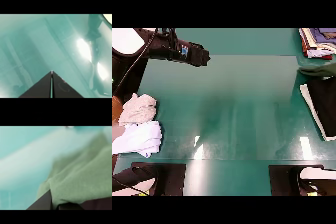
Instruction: Fold the shirts.
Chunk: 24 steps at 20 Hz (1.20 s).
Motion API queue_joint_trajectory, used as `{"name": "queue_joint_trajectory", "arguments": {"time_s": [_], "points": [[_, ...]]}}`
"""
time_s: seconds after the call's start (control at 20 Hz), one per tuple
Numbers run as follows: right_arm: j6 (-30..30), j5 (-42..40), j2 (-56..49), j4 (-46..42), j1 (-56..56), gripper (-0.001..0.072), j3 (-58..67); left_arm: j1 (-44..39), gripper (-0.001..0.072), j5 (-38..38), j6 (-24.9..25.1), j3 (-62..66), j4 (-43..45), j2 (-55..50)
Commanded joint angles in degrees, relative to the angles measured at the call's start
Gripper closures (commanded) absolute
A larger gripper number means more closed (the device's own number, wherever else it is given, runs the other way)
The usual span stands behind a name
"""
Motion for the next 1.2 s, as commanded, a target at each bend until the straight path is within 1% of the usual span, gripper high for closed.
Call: {"name": "queue_joint_trajectory", "arguments": {"time_s": [0.0,0.2,0.35,0.5,0.65,0.85,0.9,1.05,1.1,1.15], "points": [[-0.09,-0.50,-0.63,1.49,-0.55,0.0699,9.92,-0.09,0.0679,0.22,0.04,0.00,0.00,-0.02],[-0.07,4.31,-0.63,1.18,-0.55,0.0700,19.43,-0.07,0.0679,0.20,0.04,0.00,0.00,-0.02],[-0.07,5.88,0.85,0.70,-0.98,0.0699,18.69,-0.07,0.0679,-0.44,0.07,0.00,0.00,-0.02],[-0.11,7.65,3.80,-0.15,-3.39,0.0700,11.69,-0.07,0.0679,-1.86,0.07,0.00,0.00,-0.02],[-3.54,13.40,6.91,-2.36,-6.75,0.0700,2.95,-0.07,0.0679,-2.73,0.09,0.00,0.00,-0.02],[-3.82,18.36,12.37,-2.69,-13.11,0.0698,-11.04,-0.09,0.0679,-2.80,0.09,0.00,0.00,-0.02],[-3.78,19.93,13.92,-4.63,-14.93,0.0698,-14.14,-0.07,0.0679,-2.80,0.09,0.00,0.00,-0.02],[-2.97,23.34,18.23,-14.51,-18.99,0.0694,-21.73,-0.09,0.0679,-2.73,0.11,0.00,0.00,-0.02],[-1.92,23.43,19.67,-16.94,-20.39,0.0612,-24.28,-0.07,0.0679,-2.73,0.11,0.00,0.00,-0.02],[-1.03,23.37,20.87,-18.69,-21.73,0.0411,-26.36,-0.07,0.0679,-2.75,0.13,0.00,0.00,-0.02]]}}
